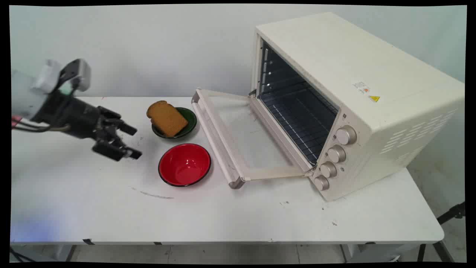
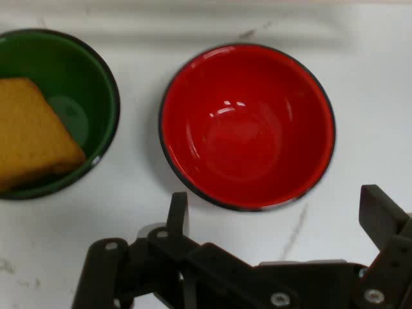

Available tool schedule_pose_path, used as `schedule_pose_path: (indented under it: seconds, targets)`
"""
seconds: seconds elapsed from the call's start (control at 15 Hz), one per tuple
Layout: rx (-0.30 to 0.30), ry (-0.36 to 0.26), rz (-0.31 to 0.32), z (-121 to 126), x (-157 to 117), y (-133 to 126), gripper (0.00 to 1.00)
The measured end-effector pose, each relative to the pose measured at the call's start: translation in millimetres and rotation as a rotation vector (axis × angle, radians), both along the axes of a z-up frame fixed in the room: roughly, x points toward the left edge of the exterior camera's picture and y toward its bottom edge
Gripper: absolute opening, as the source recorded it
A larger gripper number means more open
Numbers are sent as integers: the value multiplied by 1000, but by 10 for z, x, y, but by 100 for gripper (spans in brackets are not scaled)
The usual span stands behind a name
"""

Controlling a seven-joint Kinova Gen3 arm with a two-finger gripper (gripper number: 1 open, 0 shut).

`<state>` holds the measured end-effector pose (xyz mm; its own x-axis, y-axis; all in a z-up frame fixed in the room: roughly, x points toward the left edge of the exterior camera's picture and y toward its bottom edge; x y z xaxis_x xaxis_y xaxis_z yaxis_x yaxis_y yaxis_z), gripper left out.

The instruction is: Close the oven

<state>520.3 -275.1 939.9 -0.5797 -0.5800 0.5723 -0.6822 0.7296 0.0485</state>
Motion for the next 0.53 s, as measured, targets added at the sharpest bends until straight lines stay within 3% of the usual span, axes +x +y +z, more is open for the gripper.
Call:
schedule_pose_path:
  seconds: [0.53]
  targets:
    - [-23,-29,54,-294,-404,-716,100]
